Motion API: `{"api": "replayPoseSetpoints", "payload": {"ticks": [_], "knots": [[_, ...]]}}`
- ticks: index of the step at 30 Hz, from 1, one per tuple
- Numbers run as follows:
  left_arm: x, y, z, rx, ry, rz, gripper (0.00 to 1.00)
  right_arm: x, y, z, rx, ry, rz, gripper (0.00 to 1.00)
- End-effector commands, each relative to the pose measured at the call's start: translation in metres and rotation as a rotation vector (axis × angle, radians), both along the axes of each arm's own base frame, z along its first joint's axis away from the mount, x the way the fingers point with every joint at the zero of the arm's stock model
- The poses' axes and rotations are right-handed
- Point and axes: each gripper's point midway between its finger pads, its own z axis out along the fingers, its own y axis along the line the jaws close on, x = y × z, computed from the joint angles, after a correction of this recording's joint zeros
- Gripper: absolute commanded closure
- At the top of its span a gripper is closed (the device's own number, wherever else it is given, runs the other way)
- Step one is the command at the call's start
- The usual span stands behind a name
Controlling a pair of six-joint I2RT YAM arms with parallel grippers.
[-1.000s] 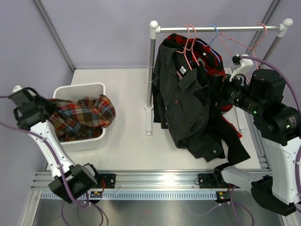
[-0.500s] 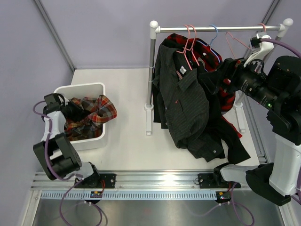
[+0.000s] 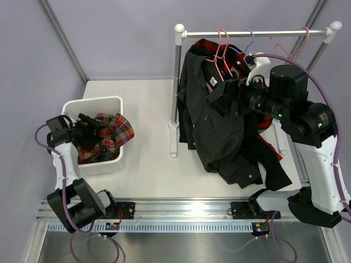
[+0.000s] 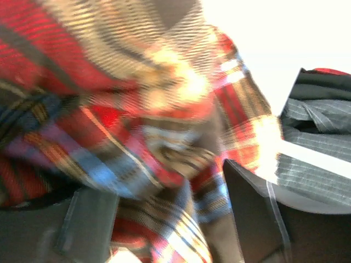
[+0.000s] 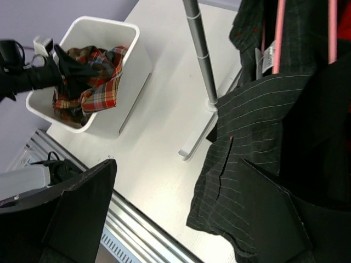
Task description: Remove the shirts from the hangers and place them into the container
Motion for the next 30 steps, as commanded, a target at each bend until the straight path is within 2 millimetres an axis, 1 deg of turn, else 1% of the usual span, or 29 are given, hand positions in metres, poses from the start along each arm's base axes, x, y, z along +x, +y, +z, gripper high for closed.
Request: {"api": "replayPoseSetpoints", "payload": {"ticks": [1,2,3,4,5,6,7,8,9,10,12,13,14,15,16,18,22,23,24,27,28,30], "knots": [[0.000,0.011,0.071,0.173,-0.141,0.002,0.18,0.002,0.005,0.006,-0.025,-0.037,-0.017,0.00],[-0.004,0.014,0.080,0.222,-0.158,0.010,0.16,0.006,0.002,0.006,-0.038,-0.047,-0.049,0.01],[-0.006,0.012,0.093,0.250,-0.192,0.002,0.14,0.011,-0.001,0.006,-0.049,-0.060,-0.068,0.01],[-0.008,0.008,0.110,0.276,-0.239,-0.013,0.11,0.015,-0.002,0.006,-0.059,-0.067,-0.083,0.00],[-0.013,-0.003,0.132,0.305,-0.307,-0.053,0.10,0.027,-0.010,0.005,-0.094,-0.087,-0.145,0.01],[-0.016,-0.007,0.137,0.312,-0.329,-0.069,0.10,0.029,-0.014,0.006,-0.105,-0.099,-0.167,0.01],[-0.017,-0.024,0.152,0.320,-0.387,-0.136,0.11,0.037,-0.016,0.002,-0.132,-0.095,-0.193,0.02],[-0.021,-0.033,0.160,0.329,-0.417,-0.165,0.12,0.042,-0.016,0.000,-0.148,-0.096,-0.200,0.02],[-0.022,-0.040,0.164,0.332,-0.429,-0.191,0.15,0.045,-0.016,0.001,-0.154,-0.104,-0.213,0.02],[-0.024,-0.054,0.165,0.329,-0.444,-0.242,0.22,0.052,-0.016,-0.002,-0.165,-0.102,-0.229,0.03],[-0.027,-0.066,0.160,0.330,-0.441,-0.282,0.32,0.058,-0.012,0.000,-0.157,-0.106,-0.233,0.04],[-0.030,-0.079,0.155,0.331,-0.442,-0.333,0.34,0.060,-0.008,-0.002,-0.152,-0.101,-0.224,0.04],[-0.030,-0.082,0.146,0.342,-0.415,-0.341,0.34,0.062,-0.006,-0.001,-0.143,-0.101,-0.220,0.04],[-0.033,-0.086,0.131,0.341,-0.380,-0.360,0.32,0.063,-0.003,0.002,-0.131,-0.108,-0.215,0.04],[-0.037,-0.098,0.122,0.339,-0.362,-0.409,0.31,0.065,-0.001,0.001,-0.132,-0.103,-0.212,0.04],[-0.044,-0.103,0.100,0.364,-0.316,-0.427,0.25,0.066,0.001,0.004,-0.126,-0.100,-0.208,0.04],[-0.054,-0.099,0.067,0.444,-0.205,-0.414,0.22,0.061,0.004,0.011,-0.098,-0.111,-0.187,0.04],[-0.054,-0.092,0.061,0.475,-0.174,-0.391,0.22,0.060,0.004,0.011,-0.094,-0.112,-0.180,0.04],[-0.059,-0.088,0.053,0.483,-0.132,-0.385,0.26,0.059,0.004,0.012,-0.089,-0.115,-0.178,0.04],[-0.063,-0.078,0.047,0.518,-0.106,-0.345,0.31,0.054,0.001,0.015,-0.084,-0.130,-0.177,0.03],[-0.065,-0.076,0.051,0.528,-0.121,-0.325,0.31,0.054,0.000,0.014,-0.086,-0.130,-0.178,0.03],[-0.067,-0.075,0.051,0.529,-0.124,-0.315,0.34,0.054,0.000,0.013,-0.090,-0.132,-0.177,0.03]]}}
